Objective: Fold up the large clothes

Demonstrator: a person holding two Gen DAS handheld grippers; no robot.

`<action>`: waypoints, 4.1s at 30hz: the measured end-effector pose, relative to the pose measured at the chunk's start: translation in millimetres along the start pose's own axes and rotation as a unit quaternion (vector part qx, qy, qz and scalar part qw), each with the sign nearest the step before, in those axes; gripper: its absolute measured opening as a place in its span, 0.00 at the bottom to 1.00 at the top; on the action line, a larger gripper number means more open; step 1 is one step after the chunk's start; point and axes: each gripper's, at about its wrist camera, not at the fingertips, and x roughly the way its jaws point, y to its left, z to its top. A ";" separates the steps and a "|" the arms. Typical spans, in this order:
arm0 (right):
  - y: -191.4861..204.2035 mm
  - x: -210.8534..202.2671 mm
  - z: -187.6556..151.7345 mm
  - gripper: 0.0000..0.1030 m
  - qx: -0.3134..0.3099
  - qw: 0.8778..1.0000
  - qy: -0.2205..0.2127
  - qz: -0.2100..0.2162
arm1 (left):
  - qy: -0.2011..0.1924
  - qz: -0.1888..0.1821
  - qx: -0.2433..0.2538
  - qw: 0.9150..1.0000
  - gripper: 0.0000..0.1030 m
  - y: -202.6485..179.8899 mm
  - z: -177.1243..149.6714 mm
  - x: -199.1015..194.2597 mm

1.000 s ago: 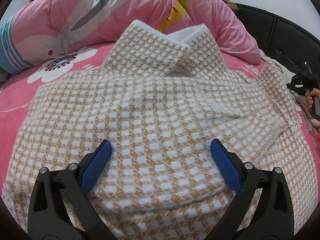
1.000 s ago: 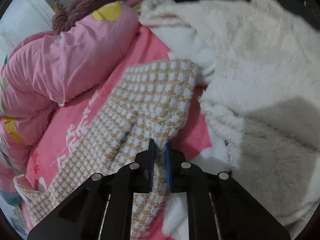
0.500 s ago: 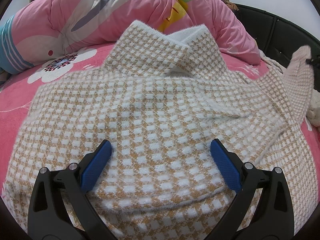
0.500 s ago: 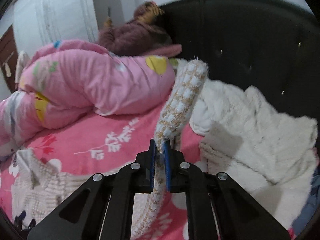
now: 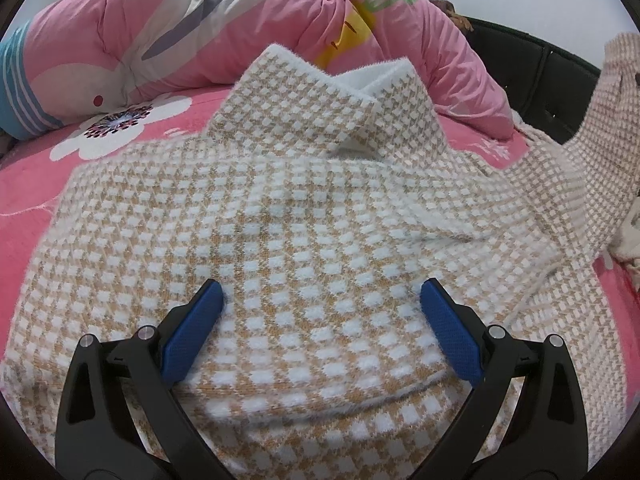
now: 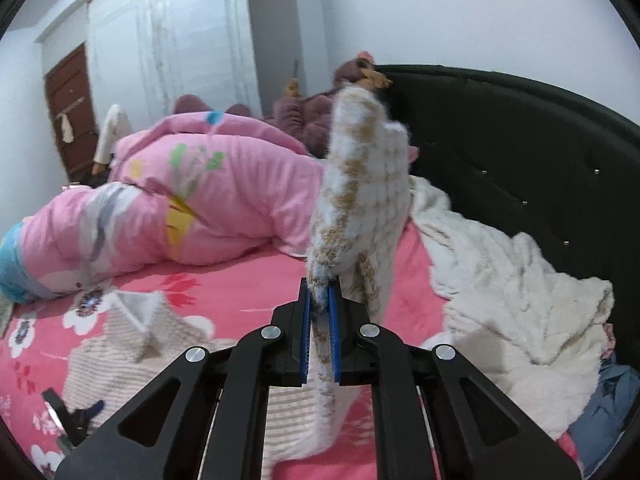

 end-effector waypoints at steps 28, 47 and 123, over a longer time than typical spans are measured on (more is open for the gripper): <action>293.9 133.5 -209.4 0.13 -0.129 0.923 0.270 0.241 | -0.050 0.008 -0.016 0.999 0.93 73.8 8.0 -104.8; 45.4 98.4 -135.1 0.70 0.091 0.938 0.181 0.281 | -0.001 -0.088 -0.126 0.988 0.78 109.0 41.8 -78.2; 116.9 206.8 -118.3 0.25 -0.102 0.959 0.247 0.092 | 0.013 0.013 -0.048 0.999 0.30 117.9 18.3 -45.1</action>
